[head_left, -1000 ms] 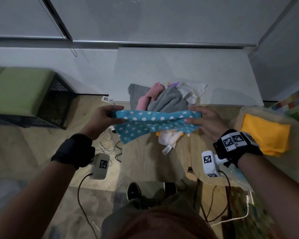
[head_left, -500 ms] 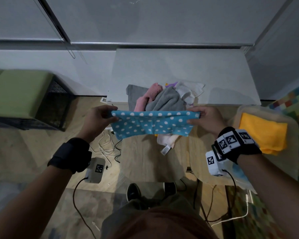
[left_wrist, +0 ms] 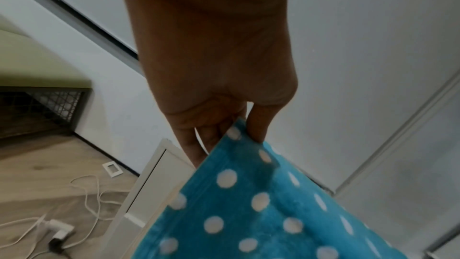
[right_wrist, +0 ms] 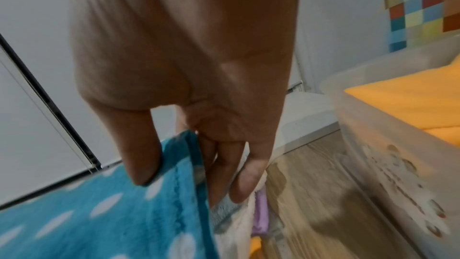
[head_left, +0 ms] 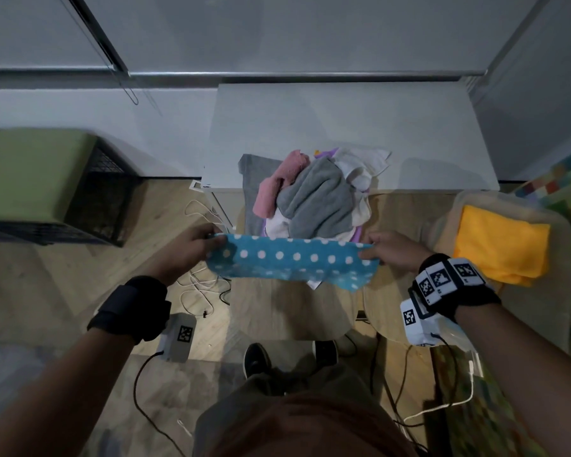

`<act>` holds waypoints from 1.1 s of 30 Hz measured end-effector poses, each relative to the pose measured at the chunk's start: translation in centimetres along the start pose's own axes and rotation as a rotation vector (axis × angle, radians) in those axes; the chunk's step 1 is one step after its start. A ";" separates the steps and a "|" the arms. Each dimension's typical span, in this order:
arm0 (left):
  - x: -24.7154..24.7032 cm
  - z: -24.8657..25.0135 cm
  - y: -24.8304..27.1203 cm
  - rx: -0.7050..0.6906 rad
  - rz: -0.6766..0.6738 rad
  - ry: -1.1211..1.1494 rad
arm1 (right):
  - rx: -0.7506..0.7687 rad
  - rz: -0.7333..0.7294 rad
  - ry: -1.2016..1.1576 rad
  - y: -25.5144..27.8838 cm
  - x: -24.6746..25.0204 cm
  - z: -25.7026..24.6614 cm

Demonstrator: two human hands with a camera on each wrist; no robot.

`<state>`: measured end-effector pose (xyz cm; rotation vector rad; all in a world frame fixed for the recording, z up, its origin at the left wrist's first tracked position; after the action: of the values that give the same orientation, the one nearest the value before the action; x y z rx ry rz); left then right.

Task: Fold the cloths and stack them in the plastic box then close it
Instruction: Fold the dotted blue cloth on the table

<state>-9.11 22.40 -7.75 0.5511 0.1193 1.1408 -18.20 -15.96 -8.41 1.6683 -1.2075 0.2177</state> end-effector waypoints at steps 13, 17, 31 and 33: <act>-7.3 -12.9 -5.8 0.134 0.350 -0.246 | -0.246 0.118 0.113 -7.6 -11.7 5.3; -9.1 -14.6 -7.5 0.140 0.447 -0.194 | -0.302 0.268 0.015 -9.5 -13.4 6.0; -10.2 -18.8 -8.3 0.370 0.384 0.008 | -0.492 0.158 -0.375 -9.6 -16.7 9.1; -9.7 -18.8 -7.6 0.328 0.409 0.107 | -0.500 0.155 -0.409 -9.3 -16.8 9.4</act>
<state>-13.75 18.24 -29.38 0.8301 0.2996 1.5631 -22.62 -13.57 -29.17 1.2096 -1.5460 -0.3271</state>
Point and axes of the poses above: each hand's wrist, its own y-axis away from the middle knuckle, its own x-axis out of the back of the hand, z = x × y, the point moved 2 cm from there along -y, towards the middle knuckle, and after that the axes turned 15 degrees about y, right-handed, at the moved point
